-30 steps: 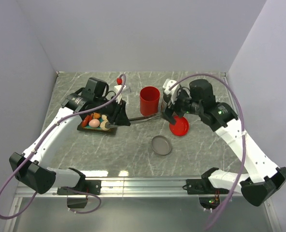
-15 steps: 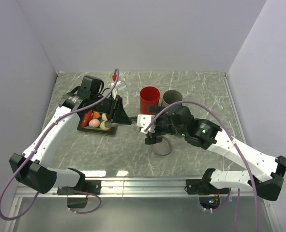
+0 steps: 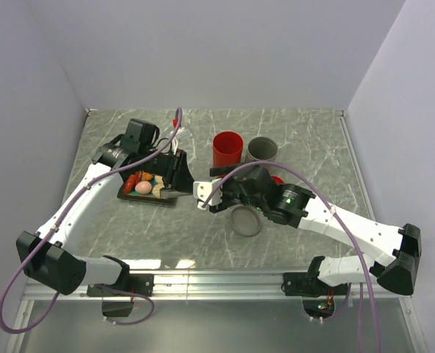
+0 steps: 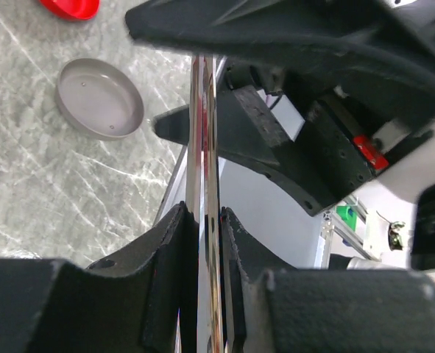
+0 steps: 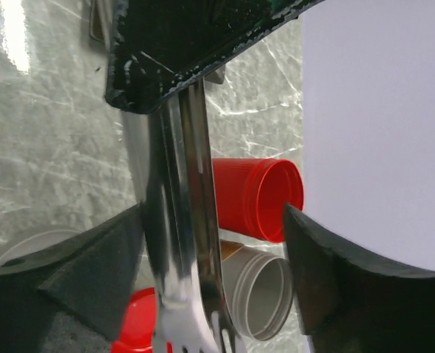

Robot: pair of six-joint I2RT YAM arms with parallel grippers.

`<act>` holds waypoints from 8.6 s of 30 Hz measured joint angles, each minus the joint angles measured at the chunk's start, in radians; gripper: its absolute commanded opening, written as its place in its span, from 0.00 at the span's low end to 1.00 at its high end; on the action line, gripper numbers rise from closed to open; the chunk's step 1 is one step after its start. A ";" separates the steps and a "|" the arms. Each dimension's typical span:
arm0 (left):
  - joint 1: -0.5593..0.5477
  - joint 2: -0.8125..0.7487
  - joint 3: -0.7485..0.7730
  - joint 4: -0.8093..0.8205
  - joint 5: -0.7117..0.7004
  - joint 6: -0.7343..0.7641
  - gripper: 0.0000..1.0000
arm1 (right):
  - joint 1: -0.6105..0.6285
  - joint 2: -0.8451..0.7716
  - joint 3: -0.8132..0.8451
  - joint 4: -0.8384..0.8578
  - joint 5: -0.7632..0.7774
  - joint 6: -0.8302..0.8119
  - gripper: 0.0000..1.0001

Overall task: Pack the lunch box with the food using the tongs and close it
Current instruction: Pass the clamp from the left arm to the right, then pass the clamp from the right arm to the left, then pick up the food using the clamp, then place the food into the lunch box

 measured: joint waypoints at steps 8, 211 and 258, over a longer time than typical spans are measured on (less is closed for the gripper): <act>0.005 0.000 0.000 0.005 0.029 0.002 0.14 | 0.011 0.013 -0.005 -0.014 0.011 -0.055 0.28; 0.364 0.408 0.187 -0.230 -0.891 0.754 0.28 | -0.571 0.007 0.249 -0.453 -0.389 0.541 1.00; 0.000 0.547 0.718 -0.388 -0.653 0.533 0.41 | -0.877 0.090 0.401 -0.476 -0.611 0.745 1.00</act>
